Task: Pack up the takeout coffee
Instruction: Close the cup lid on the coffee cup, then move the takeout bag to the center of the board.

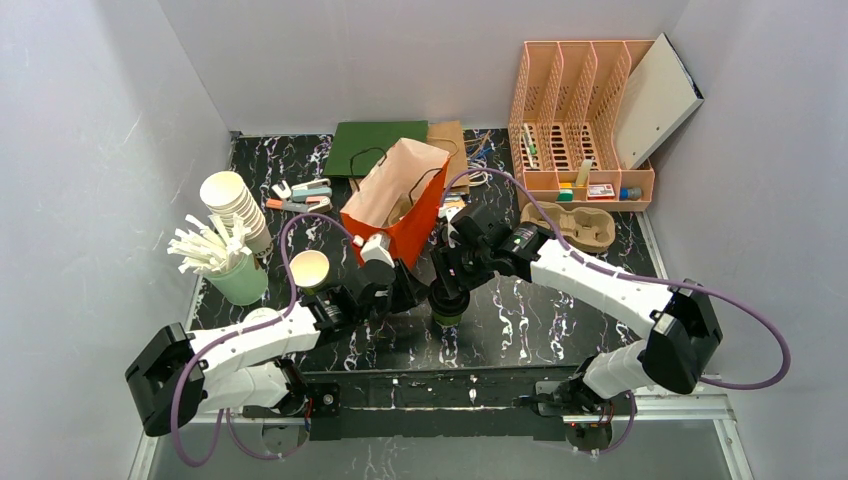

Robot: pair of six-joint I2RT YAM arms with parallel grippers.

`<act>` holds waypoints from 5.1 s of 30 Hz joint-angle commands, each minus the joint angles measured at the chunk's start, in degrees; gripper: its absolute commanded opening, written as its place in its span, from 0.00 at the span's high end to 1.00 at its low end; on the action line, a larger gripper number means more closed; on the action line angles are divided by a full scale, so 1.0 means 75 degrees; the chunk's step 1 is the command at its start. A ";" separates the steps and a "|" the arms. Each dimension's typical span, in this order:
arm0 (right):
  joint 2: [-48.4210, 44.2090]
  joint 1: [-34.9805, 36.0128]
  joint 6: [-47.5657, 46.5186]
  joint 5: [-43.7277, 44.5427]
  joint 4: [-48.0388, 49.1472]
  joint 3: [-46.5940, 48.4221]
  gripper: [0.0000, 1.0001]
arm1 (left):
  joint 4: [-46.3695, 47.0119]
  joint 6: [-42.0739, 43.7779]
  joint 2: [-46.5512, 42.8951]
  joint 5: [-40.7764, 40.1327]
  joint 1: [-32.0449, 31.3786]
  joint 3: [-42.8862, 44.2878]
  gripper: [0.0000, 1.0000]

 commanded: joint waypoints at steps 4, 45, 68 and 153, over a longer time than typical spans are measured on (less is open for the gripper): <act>-0.0191 0.0182 0.0340 -0.0425 -0.0092 0.0064 0.28 | -0.1363 0.0565 0.0149 -0.0227 -0.0064 0.0343 0.78; -0.2209 -0.0191 0.0892 0.1404 -0.0179 -0.0398 0.49 | -0.1737 0.1841 0.0231 -0.0699 -0.0064 0.1383 0.76; -0.3427 -0.0226 0.1899 0.1761 -0.0380 -0.1354 0.52 | 0.1718 0.4396 0.2440 -0.2935 0.0426 0.1103 0.76; -0.1254 -0.0230 0.1359 0.0981 -0.0096 -0.0720 0.27 | -0.0205 0.1385 0.1695 0.1918 0.0522 0.0954 0.79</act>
